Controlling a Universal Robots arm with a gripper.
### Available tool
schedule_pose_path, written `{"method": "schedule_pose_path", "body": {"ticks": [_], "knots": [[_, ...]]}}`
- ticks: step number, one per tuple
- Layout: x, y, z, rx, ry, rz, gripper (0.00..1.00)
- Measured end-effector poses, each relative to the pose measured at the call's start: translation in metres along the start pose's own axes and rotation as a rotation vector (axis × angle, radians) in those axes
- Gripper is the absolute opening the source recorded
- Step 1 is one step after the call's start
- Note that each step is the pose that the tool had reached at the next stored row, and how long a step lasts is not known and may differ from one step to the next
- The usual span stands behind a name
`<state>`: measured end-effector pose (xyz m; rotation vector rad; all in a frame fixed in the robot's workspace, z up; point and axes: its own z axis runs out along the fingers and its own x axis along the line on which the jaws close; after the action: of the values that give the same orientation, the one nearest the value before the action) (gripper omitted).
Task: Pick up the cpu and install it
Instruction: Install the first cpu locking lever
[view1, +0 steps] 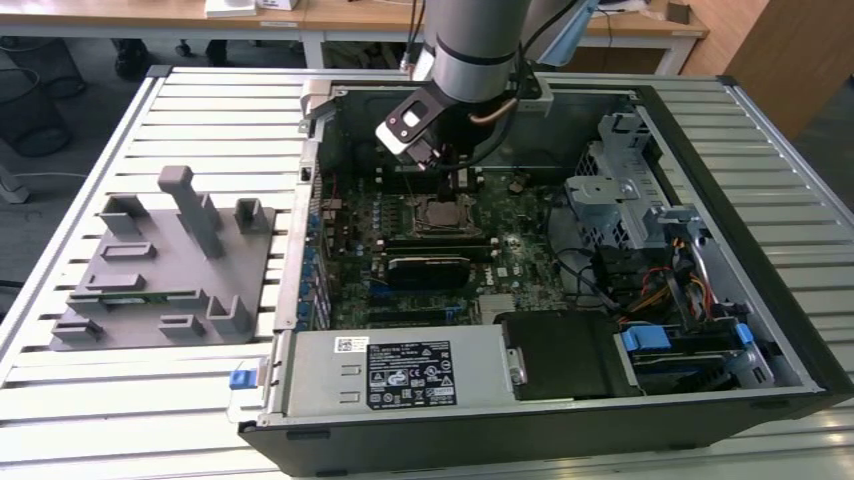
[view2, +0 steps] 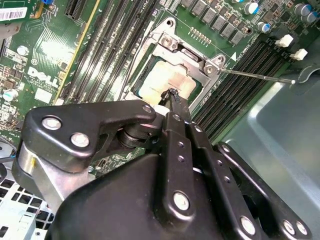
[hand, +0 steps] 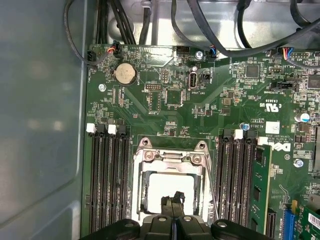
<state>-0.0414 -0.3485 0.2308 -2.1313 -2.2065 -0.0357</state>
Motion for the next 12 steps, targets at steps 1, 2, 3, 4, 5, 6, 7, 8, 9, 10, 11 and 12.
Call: {"method": "schedule_pose_path", "body": {"ticks": [1, 2, 3, 4, 5, 6, 7, 8, 9, 10, 11, 12], "knots": [[0.0000, 0.0000, -0.0003, 0.0001, 0.0000, 0.000, 0.11], [0.0000, 0.0000, -0.0006, 0.0000, 0.0000, 0.000, 0.11], [0.0000, 0.0000, -0.0008, 0.0001, -0.0001, 0.000, 0.11], [0.0000, -0.0001, -0.0009, 0.0001, -0.0002, 0.000, 0.11], [0.0000, -0.0001, -0.0011, 0.0001, -0.0002, 0.000, 0.11], [0.0001, -0.0001, -0.0013, 0.0001, -0.0001, 0.000, 0.11], [0.0001, -0.0001, -0.0015, 0.0000, -0.0001, 0.001, 0.11], [0.0001, -0.0001, -0.0016, 0.0000, 0.0000, 0.001, 0.11], [0.0001, -0.0001, -0.0018, 0.0001, -0.0001, 0.001, 0.11], [0.0001, -0.0001, -0.0021, 0.0001, -0.0002, 0.001, 0.11], [0.0001, -0.0001, -0.0025, 0.0002, -0.0004, 0.001, 0.11], [0.0001, -0.0001, -0.0028, 0.0001, -0.0003, 0.001, 0.11]]}}
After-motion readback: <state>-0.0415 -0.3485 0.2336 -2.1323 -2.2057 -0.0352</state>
